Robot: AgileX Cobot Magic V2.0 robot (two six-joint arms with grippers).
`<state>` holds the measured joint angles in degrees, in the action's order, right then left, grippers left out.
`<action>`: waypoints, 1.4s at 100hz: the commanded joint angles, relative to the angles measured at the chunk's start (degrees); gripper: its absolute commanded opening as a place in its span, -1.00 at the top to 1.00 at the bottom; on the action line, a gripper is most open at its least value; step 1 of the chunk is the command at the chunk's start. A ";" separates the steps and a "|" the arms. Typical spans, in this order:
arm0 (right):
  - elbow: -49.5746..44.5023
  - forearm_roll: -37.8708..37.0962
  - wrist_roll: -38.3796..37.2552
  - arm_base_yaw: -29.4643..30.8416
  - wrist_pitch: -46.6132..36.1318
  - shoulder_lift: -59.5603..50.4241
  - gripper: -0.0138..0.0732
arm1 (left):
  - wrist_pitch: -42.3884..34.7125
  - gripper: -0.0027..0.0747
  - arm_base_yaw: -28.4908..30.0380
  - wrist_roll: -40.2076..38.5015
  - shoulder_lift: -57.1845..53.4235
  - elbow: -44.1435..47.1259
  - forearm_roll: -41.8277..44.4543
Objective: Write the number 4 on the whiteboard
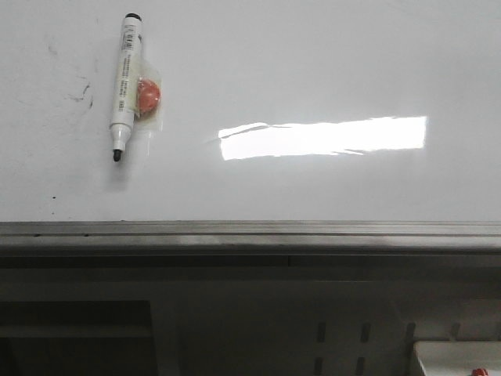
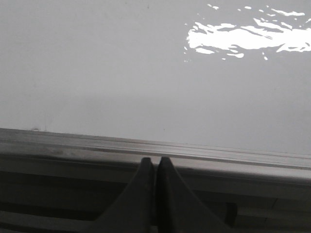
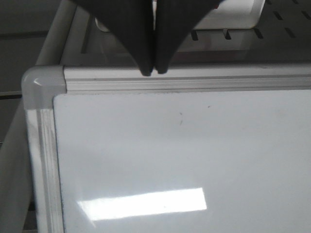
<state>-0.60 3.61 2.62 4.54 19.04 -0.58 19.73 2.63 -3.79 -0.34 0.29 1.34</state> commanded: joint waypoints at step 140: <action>-1.42 1.06 0.11 0.21 -1.39 -0.93 0.83 | -6.49 0.98 -0.01 -0.06 -1.41 1.89 -0.09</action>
<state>-0.60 3.61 2.62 4.54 19.04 -0.58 18.38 2.63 -3.79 -0.34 0.29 1.34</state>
